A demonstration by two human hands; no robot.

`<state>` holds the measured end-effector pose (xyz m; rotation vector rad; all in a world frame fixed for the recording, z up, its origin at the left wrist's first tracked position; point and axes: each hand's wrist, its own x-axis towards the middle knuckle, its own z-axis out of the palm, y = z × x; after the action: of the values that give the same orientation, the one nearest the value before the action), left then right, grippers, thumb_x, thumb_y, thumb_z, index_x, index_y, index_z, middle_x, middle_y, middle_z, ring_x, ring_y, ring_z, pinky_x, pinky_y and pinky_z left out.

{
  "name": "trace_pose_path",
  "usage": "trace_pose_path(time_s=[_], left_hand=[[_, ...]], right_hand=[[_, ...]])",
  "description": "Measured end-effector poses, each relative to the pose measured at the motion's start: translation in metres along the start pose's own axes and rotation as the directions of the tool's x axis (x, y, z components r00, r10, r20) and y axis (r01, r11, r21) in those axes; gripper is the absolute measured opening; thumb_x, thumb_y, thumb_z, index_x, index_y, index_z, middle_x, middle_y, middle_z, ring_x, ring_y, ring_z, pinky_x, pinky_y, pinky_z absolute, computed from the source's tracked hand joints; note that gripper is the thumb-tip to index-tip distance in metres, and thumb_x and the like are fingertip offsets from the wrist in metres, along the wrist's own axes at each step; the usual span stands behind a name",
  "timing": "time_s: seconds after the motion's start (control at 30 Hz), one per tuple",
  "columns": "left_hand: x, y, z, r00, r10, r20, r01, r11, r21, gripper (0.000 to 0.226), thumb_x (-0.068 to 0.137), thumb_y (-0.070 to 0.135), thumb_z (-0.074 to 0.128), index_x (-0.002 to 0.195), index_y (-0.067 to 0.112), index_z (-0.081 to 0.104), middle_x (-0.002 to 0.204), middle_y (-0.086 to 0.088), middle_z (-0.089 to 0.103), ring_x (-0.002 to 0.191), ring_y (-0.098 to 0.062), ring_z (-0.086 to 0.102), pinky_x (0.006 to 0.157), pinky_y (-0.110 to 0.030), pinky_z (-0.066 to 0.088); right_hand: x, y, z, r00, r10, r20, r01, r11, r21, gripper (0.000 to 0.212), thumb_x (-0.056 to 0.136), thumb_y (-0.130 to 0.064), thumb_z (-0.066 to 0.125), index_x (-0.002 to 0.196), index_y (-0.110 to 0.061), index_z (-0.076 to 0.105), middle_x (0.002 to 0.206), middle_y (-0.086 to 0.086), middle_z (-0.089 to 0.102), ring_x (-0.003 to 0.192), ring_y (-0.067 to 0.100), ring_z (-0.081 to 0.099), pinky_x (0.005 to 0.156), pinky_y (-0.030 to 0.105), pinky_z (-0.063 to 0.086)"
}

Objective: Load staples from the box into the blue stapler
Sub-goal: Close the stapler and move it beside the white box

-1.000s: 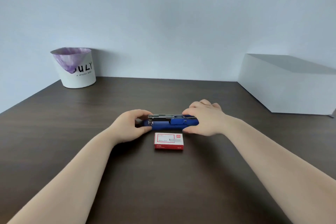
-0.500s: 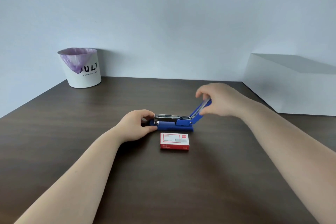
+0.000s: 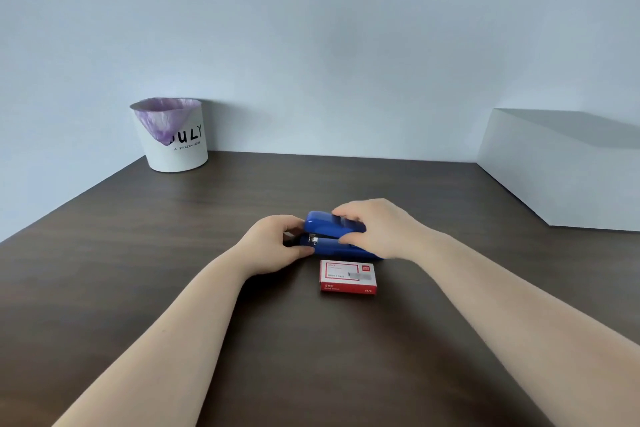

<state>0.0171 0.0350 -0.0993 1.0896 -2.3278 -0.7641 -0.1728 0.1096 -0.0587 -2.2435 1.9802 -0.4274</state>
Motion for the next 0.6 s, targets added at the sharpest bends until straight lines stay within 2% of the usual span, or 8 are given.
trace_pose_path(time_s=[0.1, 0.2, 0.3, 0.37, 0.43, 0.5, 0.6], left_hand=[[0.002, -0.002, 0.0, 1.0, -0.003, 0.004, 0.003, 1.0, -0.011, 0.033, 0.075, 0.024, 0.072, 0.108, 0.023, 0.066, 0.106, 0.003, 0.071, 0.099, -0.014, 0.064, 0.095, -0.03, 0.049], [0.002, -0.003, 0.0, 1.0, -0.012, -0.001, 0.012, 1.0, -0.02, 0.036, 0.074, 0.027, 0.074, 0.109, 0.022, 0.066, 0.107, 0.004, 0.07, 0.1, -0.013, 0.064, 0.096, -0.03, 0.049], [-0.002, 0.0, 0.0, 1.0, -0.023, 0.007, 0.023, 0.999, -0.035, 0.037, 0.073, 0.027, 0.075, 0.108, 0.022, 0.066, 0.105, 0.006, 0.069, 0.099, -0.01, 0.064, 0.093, -0.026, 0.047], [-0.004, 0.001, -0.003, 0.998, -0.044, 0.046, 0.049, 0.993, -0.11, 0.036, 0.075, 0.018, 0.072, 0.11, 0.022, 0.064, 0.108, 0.005, 0.069, 0.1, -0.008, 0.064, 0.094, -0.024, 0.046], [-0.002, 0.0, -0.011, 0.993, -0.093, 0.07, 0.106, 0.972, -0.21, 0.039, 0.078, 0.001, 0.06, 0.11, 0.021, 0.063, 0.109, 0.001, 0.069, 0.101, -0.01, 0.065, 0.093, -0.027, 0.048], [0.006, -0.003, -0.015, 0.983, -0.184, 0.001, 0.18, 0.959, -0.22, 0.038, 0.077, -0.004, 0.052, 0.103, 0.021, 0.064, 0.102, 0.0, 0.07, 0.097, -0.013, 0.066, 0.088, -0.029, 0.049], [0.026, -0.008, -0.007, 0.943, -0.273, -0.192, 0.255, 0.96, -0.112, 0.016, 0.082, 0.014, 0.053, 0.09, 0.022, 0.065, 0.088, 0.0, 0.072, 0.086, -0.018, 0.066, 0.085, -0.034, 0.052]], right_hand=[[-0.003, 0.008, 0.002, 0.999, 0.034, -0.033, -0.034, 0.999, 0.014, 0.036, 0.085, -0.034, 0.062, 0.12, -0.027, 0.057, 0.109, -0.006, 0.066, 0.093, 0.017, 0.057, 0.082, 0.034, 0.048], [-0.006, 0.013, 0.003, 0.998, 0.054, -0.041, -0.054, 0.998, 0.015, 0.034, 0.085, -0.036, 0.061, 0.119, -0.027, 0.059, 0.104, -0.008, 0.065, 0.087, 0.013, 0.054, 0.079, 0.033, 0.048], [-0.008, 0.017, 0.003, 0.997, 0.065, -0.049, -0.064, 0.998, 0.03, 0.034, 0.085, -0.035, 0.062, 0.118, -0.028, 0.059, 0.109, -0.008, 0.065, 0.095, 0.016, 0.058, 0.082, 0.034, 0.05], [-0.01, 0.018, 0.001, 0.996, 0.068, -0.051, -0.066, 0.997, 0.046, 0.036, 0.086, -0.033, 0.062, 0.121, -0.025, 0.059, 0.118, -0.006, 0.066, 0.105, 0.018, 0.059, 0.091, 0.037, 0.049], [-0.012, 0.019, -0.001, 0.996, 0.075, -0.05, -0.07, 0.992, 0.102, 0.038, 0.086, -0.029, 0.063, 0.123, -0.021, 0.059, 0.123, -0.003, 0.065, 0.111, 0.018, 0.059, 0.097, 0.039, 0.048], [-0.014, 0.022, -0.001, 0.995, 0.072, -0.062, -0.064, 0.99, 0.123, 0.036, 0.087, -0.027, 0.062, 0.122, -0.019, 0.06, 0.121, -0.001, 0.066, 0.109, 0.017, 0.06, 0.097, 0.037, 0.048], [-0.019, 0.027, 0.002, 0.991, 0.062, -0.123, -0.049, 0.993, 0.107, 0.029, 0.088, -0.028, 0.059, 0.115, -0.02, 0.064, 0.11, -0.002, 0.07, 0.097, 0.017, 0.061, 0.088, 0.034, 0.049]])
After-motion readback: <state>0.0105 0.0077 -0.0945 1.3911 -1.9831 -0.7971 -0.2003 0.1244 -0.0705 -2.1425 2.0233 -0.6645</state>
